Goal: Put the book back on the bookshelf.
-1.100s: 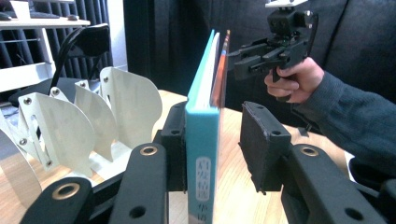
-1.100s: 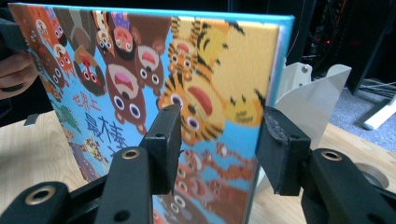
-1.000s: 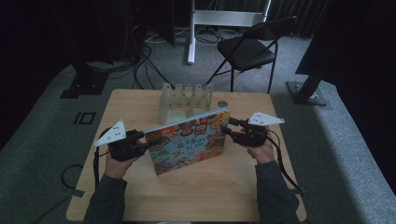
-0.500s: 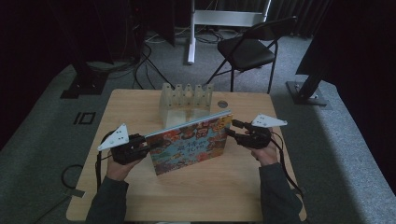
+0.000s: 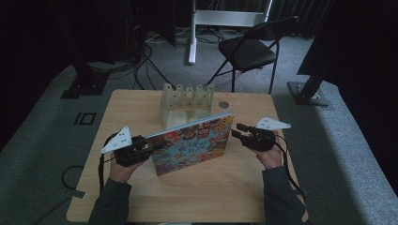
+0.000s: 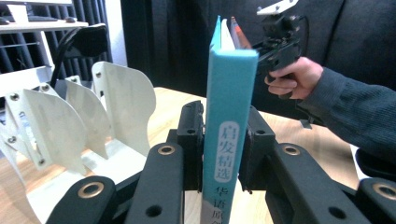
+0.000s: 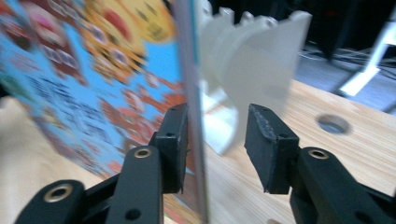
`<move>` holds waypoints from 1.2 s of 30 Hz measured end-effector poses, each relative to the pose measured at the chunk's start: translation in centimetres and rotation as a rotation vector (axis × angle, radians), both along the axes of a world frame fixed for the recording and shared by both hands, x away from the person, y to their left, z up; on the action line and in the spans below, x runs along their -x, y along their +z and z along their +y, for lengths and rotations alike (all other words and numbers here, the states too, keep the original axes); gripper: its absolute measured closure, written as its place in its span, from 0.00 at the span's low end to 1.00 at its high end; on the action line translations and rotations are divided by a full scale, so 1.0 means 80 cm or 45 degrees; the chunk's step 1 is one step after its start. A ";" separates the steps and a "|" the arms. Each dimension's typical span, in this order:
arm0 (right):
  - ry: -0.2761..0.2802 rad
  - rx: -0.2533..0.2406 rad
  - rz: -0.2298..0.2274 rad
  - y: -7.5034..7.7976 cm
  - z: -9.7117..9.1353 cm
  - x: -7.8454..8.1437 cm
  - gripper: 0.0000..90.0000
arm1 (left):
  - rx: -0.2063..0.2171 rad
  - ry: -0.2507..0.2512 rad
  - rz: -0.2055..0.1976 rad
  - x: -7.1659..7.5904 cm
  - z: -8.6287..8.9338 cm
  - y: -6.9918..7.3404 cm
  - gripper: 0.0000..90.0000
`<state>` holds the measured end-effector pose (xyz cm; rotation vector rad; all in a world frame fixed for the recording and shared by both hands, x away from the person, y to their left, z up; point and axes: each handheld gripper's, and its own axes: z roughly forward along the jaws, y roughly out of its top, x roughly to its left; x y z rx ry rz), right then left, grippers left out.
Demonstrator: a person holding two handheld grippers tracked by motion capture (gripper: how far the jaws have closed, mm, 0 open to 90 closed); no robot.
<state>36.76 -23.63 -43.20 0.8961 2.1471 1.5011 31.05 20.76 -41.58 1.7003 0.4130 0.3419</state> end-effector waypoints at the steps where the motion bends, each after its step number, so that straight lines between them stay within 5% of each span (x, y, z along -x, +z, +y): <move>1: -0.009 0.008 0.008 -0.003 0.000 0.000 0.65 | -0.002 -0.001 -0.003 0.000 -0.001 -0.001 0.82; 10: -0.088 0.027 0.055 -0.020 -0.007 0.003 0.56 | -0.044 0.003 -0.012 -0.001 -0.017 -0.012 0.79; 36: -0.224 0.127 0.136 -0.059 -0.046 0.029 0.48 | -0.043 0.016 -0.043 -0.001 -0.031 -0.022 0.82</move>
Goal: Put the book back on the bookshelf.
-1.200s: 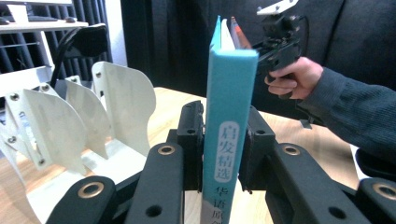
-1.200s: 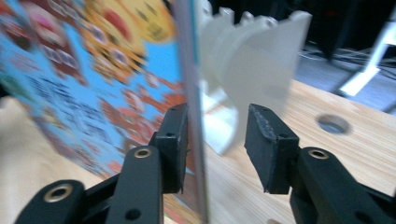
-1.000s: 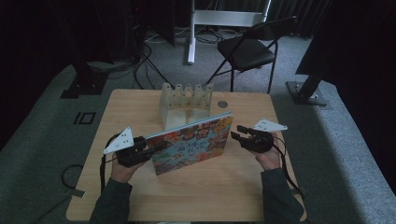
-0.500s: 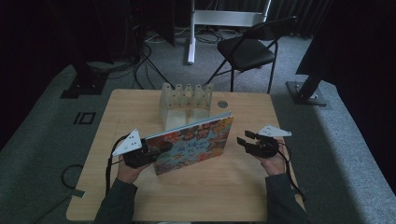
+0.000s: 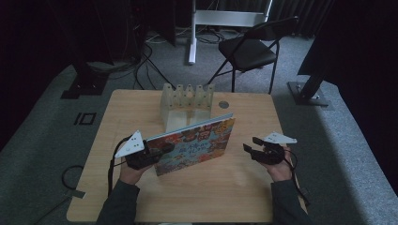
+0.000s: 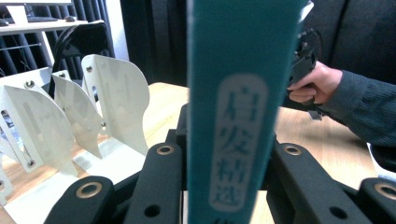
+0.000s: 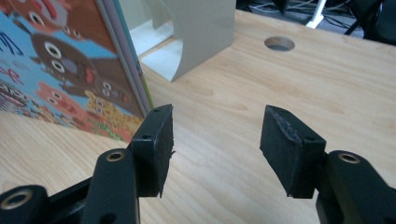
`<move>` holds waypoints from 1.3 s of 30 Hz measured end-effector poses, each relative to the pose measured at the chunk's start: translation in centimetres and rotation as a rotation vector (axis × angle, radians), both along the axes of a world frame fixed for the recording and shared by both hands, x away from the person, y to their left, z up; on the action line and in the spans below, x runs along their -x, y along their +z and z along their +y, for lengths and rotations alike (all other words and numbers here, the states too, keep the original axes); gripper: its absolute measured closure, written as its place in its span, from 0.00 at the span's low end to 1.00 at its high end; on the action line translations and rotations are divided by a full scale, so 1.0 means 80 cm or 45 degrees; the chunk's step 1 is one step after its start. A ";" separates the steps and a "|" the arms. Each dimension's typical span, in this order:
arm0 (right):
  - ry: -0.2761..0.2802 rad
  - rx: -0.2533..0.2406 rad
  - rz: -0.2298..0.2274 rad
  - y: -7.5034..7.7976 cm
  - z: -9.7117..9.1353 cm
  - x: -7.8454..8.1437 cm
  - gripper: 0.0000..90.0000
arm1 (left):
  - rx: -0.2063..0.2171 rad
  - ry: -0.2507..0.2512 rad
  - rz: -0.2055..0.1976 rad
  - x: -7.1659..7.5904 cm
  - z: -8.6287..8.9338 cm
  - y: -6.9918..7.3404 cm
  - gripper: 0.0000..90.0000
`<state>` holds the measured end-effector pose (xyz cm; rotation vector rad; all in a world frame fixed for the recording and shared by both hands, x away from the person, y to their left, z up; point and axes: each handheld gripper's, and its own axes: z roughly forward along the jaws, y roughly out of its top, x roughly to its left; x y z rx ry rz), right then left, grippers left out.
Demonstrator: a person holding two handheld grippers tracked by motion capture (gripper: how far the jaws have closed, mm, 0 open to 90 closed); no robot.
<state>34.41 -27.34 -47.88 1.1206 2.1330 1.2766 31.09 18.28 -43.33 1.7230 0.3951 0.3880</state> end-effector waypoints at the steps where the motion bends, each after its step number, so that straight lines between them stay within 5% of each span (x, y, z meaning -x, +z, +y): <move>1: -0.006 0.006 0.003 -0.003 -0.001 0.002 0.48 | 0.001 -0.001 -0.003 0.000 0.000 0.000 0.82; 12: -0.069 0.038 0.066 -0.031 -0.018 0.017 0.47 | -0.010 -0.022 -0.040 0.005 -0.004 -0.002 0.87; 39: -0.115 0.098 0.130 -0.055 -0.033 0.031 0.45 | 0.074 -0.047 -0.048 -0.001 -0.020 -0.010 0.85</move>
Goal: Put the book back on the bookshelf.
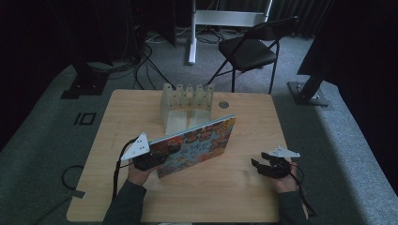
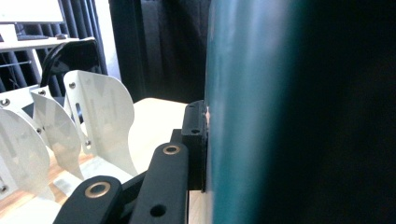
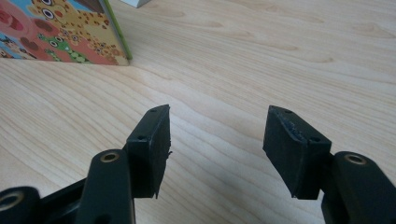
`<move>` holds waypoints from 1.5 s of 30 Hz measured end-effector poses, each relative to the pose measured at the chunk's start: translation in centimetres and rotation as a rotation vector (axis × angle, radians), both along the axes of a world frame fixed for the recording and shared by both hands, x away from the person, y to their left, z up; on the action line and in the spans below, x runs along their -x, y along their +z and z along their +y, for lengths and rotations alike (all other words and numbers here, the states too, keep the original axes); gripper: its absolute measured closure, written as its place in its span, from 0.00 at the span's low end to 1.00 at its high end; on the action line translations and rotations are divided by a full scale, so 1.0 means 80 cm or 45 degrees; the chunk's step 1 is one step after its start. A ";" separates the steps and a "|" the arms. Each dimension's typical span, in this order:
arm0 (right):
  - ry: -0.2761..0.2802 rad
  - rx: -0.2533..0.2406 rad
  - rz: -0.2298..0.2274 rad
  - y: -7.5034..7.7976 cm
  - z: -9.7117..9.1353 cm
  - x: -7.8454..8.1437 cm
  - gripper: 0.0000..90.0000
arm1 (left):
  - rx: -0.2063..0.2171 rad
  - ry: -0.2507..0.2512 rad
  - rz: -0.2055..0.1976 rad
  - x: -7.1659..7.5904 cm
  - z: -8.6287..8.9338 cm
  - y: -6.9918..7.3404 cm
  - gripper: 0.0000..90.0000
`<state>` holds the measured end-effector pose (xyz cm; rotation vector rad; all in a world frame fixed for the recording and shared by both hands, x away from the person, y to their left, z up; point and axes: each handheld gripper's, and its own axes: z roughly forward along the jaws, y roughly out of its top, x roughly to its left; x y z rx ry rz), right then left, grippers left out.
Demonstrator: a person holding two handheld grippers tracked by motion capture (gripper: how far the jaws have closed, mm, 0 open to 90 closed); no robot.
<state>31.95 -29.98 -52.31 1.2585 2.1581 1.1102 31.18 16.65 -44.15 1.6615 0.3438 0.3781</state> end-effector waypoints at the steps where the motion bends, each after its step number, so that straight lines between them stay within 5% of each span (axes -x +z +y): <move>1: -0.001 0.001 0.001 0.000 -0.001 0.000 0.45 | 0.000 0.002 -0.001 0.000 0.000 0.000 0.85; 21: -0.063 0.017 0.044 -0.016 -0.022 0.012 0.42 | 0.030 -0.021 0.006 -0.002 -0.002 -0.005 0.84; 45: -0.098 0.098 0.086 -0.033 -0.017 0.008 0.35 | -0.011 0.028 -0.031 0.007 -0.011 -0.003 0.89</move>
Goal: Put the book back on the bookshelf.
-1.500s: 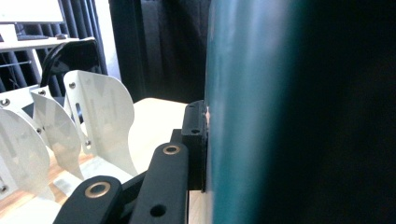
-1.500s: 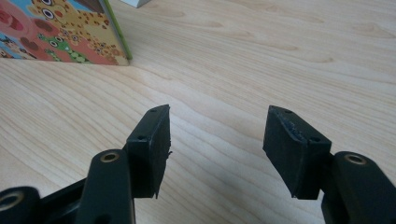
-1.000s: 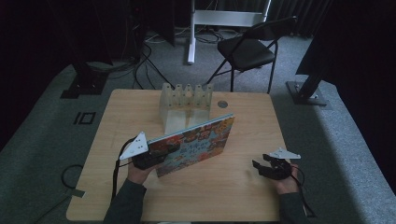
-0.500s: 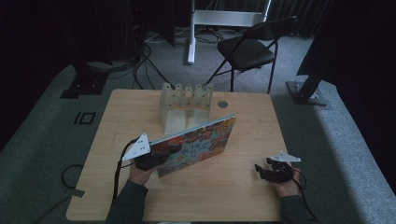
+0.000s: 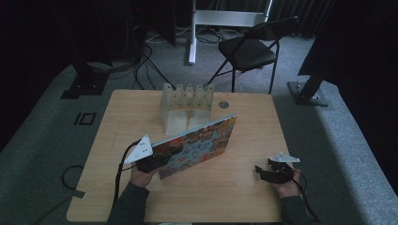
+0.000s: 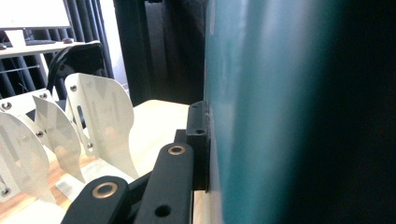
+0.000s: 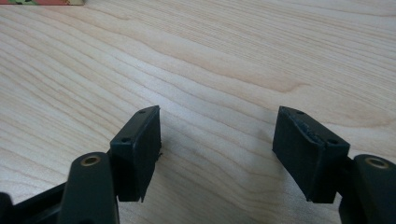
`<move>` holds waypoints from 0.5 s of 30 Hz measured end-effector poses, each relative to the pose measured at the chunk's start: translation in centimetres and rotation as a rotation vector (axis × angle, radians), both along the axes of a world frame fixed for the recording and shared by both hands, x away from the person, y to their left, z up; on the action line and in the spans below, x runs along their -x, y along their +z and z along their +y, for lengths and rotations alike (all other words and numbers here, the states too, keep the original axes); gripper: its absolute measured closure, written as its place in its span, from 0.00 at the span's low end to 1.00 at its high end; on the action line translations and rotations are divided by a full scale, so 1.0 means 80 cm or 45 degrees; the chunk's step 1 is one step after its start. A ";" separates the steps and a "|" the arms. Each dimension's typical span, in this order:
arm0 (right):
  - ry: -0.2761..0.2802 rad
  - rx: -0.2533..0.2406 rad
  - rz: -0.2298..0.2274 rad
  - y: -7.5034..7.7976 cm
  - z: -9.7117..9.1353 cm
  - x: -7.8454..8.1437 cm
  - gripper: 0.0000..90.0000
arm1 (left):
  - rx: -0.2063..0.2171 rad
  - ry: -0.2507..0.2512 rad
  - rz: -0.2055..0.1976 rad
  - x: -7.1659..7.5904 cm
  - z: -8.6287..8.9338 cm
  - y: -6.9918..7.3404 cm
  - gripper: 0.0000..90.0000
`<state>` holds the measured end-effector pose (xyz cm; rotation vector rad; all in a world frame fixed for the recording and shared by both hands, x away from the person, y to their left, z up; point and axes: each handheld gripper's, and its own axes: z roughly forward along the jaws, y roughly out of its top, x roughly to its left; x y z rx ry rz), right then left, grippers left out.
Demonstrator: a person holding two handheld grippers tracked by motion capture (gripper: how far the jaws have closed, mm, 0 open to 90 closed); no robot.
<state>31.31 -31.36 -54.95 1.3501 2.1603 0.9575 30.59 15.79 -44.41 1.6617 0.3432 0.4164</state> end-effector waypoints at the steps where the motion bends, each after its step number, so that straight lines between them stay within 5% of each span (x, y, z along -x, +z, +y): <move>1: -0.002 0.001 -0.001 0.000 0.000 0.000 0.35 | -0.003 0.002 -0.002 0.001 0.000 0.000 0.89; 15: -0.022 -0.005 -0.011 -0.002 -0.002 -0.001 0.31 | -0.018 0.032 0.010 0.007 -0.003 0.003 0.90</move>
